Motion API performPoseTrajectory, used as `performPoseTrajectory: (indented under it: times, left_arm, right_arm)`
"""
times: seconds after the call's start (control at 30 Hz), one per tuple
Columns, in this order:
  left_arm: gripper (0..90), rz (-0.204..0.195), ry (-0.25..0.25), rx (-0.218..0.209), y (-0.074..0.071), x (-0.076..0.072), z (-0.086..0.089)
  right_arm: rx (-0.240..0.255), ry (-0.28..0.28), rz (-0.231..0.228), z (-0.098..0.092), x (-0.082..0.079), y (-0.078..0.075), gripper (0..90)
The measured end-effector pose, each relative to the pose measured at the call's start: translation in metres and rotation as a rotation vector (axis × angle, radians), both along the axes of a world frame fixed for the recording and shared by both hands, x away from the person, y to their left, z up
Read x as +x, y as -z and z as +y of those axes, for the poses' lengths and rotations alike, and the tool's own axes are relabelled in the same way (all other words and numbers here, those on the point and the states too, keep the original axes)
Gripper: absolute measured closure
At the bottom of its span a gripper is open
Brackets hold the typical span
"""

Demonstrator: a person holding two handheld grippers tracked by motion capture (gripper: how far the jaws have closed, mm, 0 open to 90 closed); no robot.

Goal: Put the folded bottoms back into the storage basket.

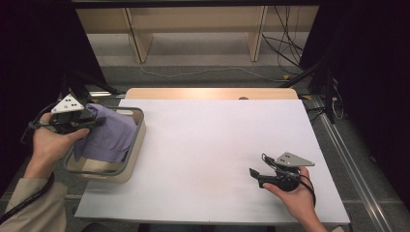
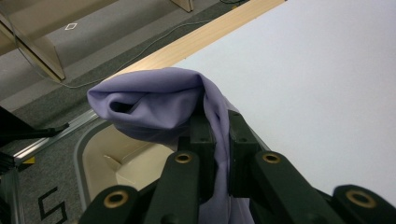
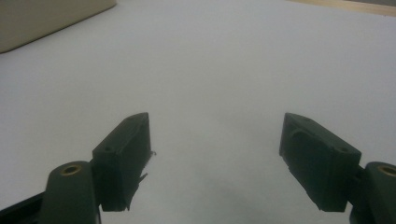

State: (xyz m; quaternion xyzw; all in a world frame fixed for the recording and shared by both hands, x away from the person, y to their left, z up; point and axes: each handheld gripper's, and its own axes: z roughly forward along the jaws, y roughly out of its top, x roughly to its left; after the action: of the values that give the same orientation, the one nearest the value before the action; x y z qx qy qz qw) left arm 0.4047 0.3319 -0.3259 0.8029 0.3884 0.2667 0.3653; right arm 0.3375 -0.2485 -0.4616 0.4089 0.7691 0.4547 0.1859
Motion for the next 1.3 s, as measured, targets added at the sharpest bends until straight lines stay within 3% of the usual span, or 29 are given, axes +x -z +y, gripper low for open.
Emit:
performPoseTrajectory:
  times: [0.67,1.3]
  left_arm:
    - [83.2,0.044,0.039,0.020,0.014,0.010,-0.018]
    - [82.9,0.102,0.013,0.037,0.028,0.015,-0.006]
  right_arm:
    - [0.002,-0.001,0.000,0.000,0.000,0.000,26.0]
    - [0.005,-0.005,0.002,0.000,0.000,-0.001,26.0]
